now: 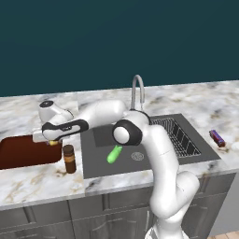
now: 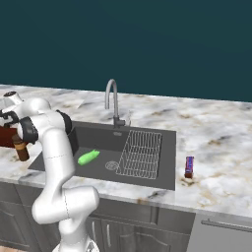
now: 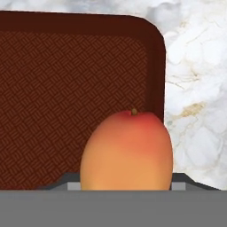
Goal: Pick up all produce items and place them in the sink. Turn on the sink faucet to wash them. Then turn the sink off and put them in the tray.
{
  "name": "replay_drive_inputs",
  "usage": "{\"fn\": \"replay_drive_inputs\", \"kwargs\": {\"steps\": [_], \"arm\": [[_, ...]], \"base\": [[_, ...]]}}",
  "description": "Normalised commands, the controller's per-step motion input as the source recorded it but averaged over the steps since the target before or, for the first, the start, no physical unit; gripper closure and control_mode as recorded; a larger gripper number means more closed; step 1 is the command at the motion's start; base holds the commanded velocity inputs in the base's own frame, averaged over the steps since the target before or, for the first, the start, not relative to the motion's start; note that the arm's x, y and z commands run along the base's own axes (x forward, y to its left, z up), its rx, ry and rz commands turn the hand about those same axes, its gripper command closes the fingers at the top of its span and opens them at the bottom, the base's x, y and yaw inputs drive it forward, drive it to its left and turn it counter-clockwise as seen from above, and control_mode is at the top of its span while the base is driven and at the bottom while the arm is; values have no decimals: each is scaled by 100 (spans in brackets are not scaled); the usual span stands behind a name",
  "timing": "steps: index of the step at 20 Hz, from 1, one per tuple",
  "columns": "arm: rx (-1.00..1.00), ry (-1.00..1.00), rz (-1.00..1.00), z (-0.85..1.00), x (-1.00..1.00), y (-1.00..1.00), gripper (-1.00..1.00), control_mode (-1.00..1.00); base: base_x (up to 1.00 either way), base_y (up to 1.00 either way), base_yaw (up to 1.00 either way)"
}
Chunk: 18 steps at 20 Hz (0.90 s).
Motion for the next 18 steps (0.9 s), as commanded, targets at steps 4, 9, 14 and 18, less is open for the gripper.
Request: {"fn": "replay_drive_inputs", "kwargs": {"steps": [4, 9, 14, 18], "arm": [[0, 0, 0, -12, 0, 0, 100, -100], [0, 2, 0, -17, 0, 0, 100, -100], [0, 3, 0, -17, 1, 3, 100, -100], [0, 3, 0, -13, 3, 14, 100, -100]], "base": [[0, 0, 0], [0, 0, 0], [0, 0, 0], [0, 0, 0]]}}
